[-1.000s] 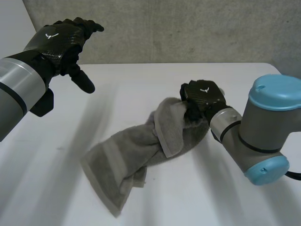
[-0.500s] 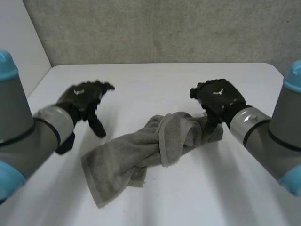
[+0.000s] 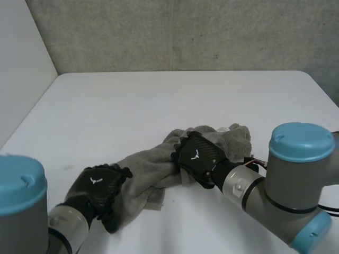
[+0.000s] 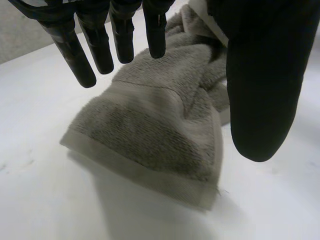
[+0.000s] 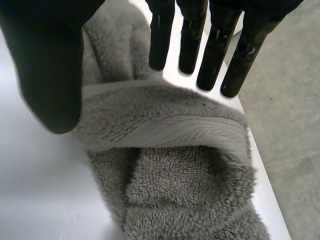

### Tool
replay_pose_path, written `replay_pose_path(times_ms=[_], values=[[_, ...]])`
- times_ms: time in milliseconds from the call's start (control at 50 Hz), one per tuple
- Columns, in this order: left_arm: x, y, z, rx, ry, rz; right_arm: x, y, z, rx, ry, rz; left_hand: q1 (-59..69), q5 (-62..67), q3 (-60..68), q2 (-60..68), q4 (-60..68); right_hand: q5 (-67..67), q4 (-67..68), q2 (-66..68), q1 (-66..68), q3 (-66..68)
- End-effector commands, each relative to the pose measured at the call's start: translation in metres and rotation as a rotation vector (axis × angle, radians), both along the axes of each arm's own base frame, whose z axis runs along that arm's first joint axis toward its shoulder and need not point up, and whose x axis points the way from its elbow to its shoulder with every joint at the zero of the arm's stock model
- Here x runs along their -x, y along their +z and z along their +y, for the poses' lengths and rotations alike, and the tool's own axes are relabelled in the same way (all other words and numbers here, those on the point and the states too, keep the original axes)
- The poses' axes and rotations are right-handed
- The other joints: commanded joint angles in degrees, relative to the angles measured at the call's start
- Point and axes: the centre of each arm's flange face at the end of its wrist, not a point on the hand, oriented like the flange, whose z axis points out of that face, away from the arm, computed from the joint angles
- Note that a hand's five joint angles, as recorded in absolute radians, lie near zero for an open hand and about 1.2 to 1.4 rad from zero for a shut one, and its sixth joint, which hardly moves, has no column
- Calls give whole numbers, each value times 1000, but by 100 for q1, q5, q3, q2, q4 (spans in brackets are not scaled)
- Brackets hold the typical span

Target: Fold the towel.

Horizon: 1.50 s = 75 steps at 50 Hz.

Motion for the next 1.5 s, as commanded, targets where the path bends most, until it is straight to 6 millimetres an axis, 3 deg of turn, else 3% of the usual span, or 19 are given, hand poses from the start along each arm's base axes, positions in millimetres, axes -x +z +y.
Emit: replay_pose_path(times_ms=[20,60,80,100,140,240,380,540,720,760,820,920,980,1100,1140,1260,1360,1400,1500], values=[[0,-12,3,8,2,-9,-8,-18,-15,54,6,35,311,306,311,310,306,1728,1609,1615,2035,1590],[0,-15,2,8,5,-11,-12,-18,-22,62,-1,26,311,306,311,310,306,3333,3214,3219,3639,3195],[1,-20,2,-4,3,-21,-12,-18,-22,62,-1,26,327,322,328,326,323,3343,3224,3230,3649,3205],[2,-24,1,-11,3,-26,-13,-17,-27,69,-11,21,361,356,362,360,356,4742,4623,4629,5048,4604],[3,-28,0,-16,1,-30,-12,-12,-33,81,-28,11,361,356,362,360,356,5083,4964,4970,5390,4945],[8,-36,-6,6,-2,-21,-9,2,-45,66,-141,-59,361,356,362,360,356,5086,4968,4973,5393,4948],[16,-43,-16,26,-1,-10,20,41,-84,23,-408,-332,428,423,429,427,424,5086,4968,4973,5393,4948],[21,-49,-22,24,-7,-19,39,35,-93,-46,-477,-368,731,726,732,730,726,5086,4968,4973,5393,4948],[28,-55,-31,64,-33,-43,44,29,-91,-64,-489,-354,1168,1164,1169,1167,1164,5086,4968,4973,5393,4948],[33,-55,-37,110,-41,-32,45,28,-90,-68,-490,-352,2222,2217,2223,2221,2218,5086,4968,4973,5393,4948],[36,-55,-41,138,-46,-27,45,27,-88,-71,-489,-349,2783,2778,2784,2782,2779,5086,4968,4973,5393,4948],[44,-55,-51,236,-83,-57,46,28,-88,-69,-496,-350,5569,5564,5570,5568,5564,5086,4968,4973,5393,4948],[46,-55,-54,262,-98,-77,54,36,-93,-60,-521,-355,6229,6224,6230,6228,6225,5086,4968,4973,5393,4948],[47,-45,-72,349,-91,-116,74,55,-101,-55,-583,-348,6229,6225,6230,6228,6225,5086,4968,4973,5393,4948],[43,-38,-79,365,-68,-111,88,71,-108,-47,-623,-335,6229,6225,6230,6228,6225,5086,4968,4973,5393,4948],[29,-10,-92,419,-7,-82,108,83,-112,-73,-678,-268,6229,6225,6230,6228,6225,5086,4968,4973,5393,4948],[25,19,-77,429,-43,-53,122,104,-89,-108,-681,-79,6229,6225,6230,6228,6225,5086,4968,4973,5393,4948],[21,37,-64,395,-92,-28,125,105,-81,-126,-670,-9,6229,6225,6230,6228,6225,5086,4968,4973,5393,4948],[13,45,-63,322,-113,-17,134,95,-60,-213,-638,183,6229,6225,6230,6228,6225,5086,4968,4973,5393,4948]])
